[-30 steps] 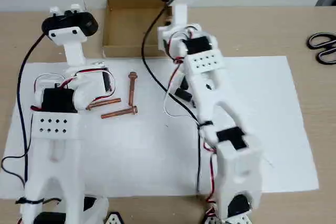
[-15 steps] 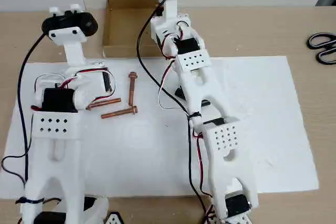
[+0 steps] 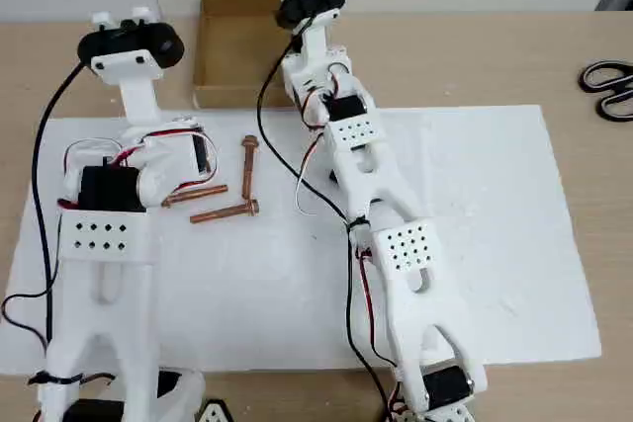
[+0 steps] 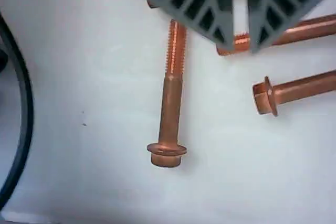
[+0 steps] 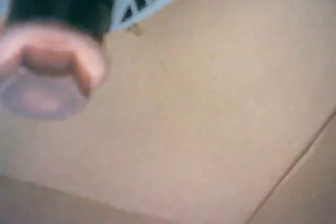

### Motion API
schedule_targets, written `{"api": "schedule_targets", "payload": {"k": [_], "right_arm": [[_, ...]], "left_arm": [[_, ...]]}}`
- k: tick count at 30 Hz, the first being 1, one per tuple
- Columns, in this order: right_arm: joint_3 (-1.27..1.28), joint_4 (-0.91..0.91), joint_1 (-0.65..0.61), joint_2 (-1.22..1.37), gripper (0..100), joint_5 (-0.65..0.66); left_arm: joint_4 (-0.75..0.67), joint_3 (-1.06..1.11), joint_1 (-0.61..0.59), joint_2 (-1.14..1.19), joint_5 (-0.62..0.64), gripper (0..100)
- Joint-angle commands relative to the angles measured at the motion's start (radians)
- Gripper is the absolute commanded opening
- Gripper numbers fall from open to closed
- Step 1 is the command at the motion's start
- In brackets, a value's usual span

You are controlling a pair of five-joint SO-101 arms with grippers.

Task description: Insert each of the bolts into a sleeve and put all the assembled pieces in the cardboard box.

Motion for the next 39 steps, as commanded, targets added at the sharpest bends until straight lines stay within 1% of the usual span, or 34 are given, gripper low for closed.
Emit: {"api": "schedule_targets", "payload": {"k": [1,3,4,13,15,18,21,23,25,32,35,39], "right_arm": [[-0.112,0.113,-0.001,-0.031,15.9,0.014],[-0.149,0.174,0.001,-0.031,20.1,0.014],[-0.166,0.196,0.001,-0.031,20.6,0.014],[-0.319,0.255,0.002,-0.031,20.5,0.014],[-0.379,0.344,0.001,-0.033,20.5,0.014],[-0.522,0.564,-0.004,-0.033,20.5,0.006],[-0.519,0.756,0.002,-0.056,20.5,0.008],[-0.519,0.888,0.012,-0.119,20.5,0.011],[-0.509,0.975,0.022,-0.163,20.5,0.012],[-0.500,1.208,0.016,-0.226,20.5,0.008],[-0.497,1.214,0.016,-0.246,20.5,-0.008],[-0.474,1.222,-0.004,-0.237,20.5,-0.101]], "left_arm": [[-0.014,-0.042,0.003,-0.009,0.000,1],[-0.012,-0.042,0.003,-0.009,0.000,1],[-0.012,-0.042,0.003,-0.009,0.000,1],[-0.014,-0.042,0.003,-0.009,0.002,1],[-0.012,-0.042,0.003,-0.009,0.002,1],[-0.008,-0.042,0.003,-0.011,0.002,1],[-0.006,-0.042,-0.002,-0.011,0.002,1],[-0.006,-0.042,-0.003,-0.011,0.003,1],[-0.006,-0.036,0.000,-0.011,0.003,1],[-0.008,0.047,0.003,-0.011,0.003,1],[-0.008,0.085,0.003,-0.011,0.003,1],[-0.012,0.119,0.003,-0.011,0.003,1]]}}
